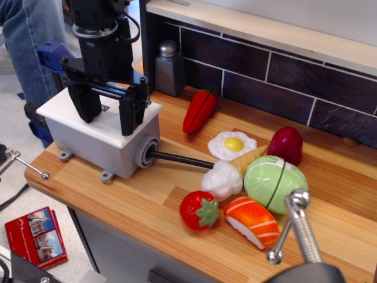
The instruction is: Move light switch to the right
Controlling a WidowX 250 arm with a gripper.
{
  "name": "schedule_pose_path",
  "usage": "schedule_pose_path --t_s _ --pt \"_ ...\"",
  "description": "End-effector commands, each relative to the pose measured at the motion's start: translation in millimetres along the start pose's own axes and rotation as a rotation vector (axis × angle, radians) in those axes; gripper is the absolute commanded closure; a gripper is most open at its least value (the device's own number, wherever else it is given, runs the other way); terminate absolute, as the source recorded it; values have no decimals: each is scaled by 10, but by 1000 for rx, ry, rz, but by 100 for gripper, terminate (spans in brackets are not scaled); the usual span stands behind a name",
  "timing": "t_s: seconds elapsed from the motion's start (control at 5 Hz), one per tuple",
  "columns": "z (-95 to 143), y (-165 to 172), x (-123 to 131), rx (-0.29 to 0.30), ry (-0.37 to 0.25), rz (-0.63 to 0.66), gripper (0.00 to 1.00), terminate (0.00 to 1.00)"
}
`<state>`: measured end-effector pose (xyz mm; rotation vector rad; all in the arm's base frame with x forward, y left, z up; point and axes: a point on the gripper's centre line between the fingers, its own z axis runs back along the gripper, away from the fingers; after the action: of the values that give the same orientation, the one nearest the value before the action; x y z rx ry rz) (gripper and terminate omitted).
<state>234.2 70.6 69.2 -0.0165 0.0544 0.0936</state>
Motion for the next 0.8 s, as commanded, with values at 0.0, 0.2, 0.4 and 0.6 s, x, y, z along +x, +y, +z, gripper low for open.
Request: schedule_pose_path --t_s 0.0,0.2,0.4,0.6 --pt "89 18 30 10 -31 14 0 0" --pt "289 361 159 -26 21 7 0 0" --pt "312 550 155 -17 43 2 0 0" --pt "266 643 205 3 42 19 0 0"
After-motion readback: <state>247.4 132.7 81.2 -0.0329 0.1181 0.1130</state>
